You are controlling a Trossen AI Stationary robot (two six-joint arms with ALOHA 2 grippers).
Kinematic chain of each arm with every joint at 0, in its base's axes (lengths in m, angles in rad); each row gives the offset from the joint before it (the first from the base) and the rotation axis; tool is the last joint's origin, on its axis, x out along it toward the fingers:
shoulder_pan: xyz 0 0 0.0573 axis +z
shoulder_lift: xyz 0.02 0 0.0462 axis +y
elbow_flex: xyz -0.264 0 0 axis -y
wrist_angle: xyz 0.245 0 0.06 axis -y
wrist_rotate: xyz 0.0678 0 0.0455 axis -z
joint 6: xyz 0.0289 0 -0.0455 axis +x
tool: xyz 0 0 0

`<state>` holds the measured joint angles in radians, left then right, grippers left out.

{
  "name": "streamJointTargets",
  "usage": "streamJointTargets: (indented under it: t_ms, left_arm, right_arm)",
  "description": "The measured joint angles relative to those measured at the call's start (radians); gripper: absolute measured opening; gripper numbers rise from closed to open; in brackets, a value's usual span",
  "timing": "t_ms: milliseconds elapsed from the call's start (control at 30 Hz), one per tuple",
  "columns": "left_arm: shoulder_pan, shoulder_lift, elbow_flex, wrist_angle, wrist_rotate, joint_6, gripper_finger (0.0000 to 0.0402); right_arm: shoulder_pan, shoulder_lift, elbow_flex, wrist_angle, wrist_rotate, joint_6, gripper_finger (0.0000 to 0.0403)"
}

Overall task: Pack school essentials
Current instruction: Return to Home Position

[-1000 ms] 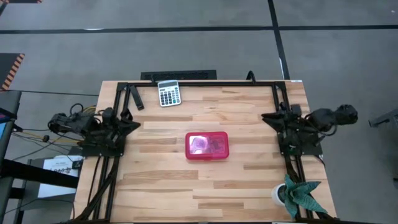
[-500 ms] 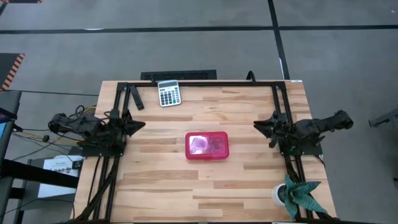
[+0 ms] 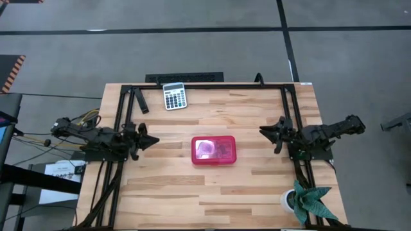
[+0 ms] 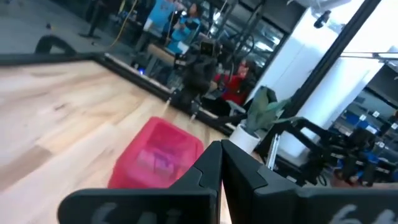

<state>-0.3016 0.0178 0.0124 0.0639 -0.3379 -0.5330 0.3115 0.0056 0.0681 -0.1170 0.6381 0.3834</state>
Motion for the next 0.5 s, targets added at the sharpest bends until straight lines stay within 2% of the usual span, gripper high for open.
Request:
streamJointTargets:
  t_ms: [233,500]
  left_arm:
    - [0.000,0.002,0.000,0.006,-0.001,0.101,0.0000]
    - [0.000,0.006,0.000,0.003,0.016,-0.003,0.0000]
  right_arm:
    - [0.000,0.001,0.000,-0.004,0.000,-0.094,0.0102]
    - [0.000,0.000,-0.001,-0.006,-0.006,-0.096,0.0102]
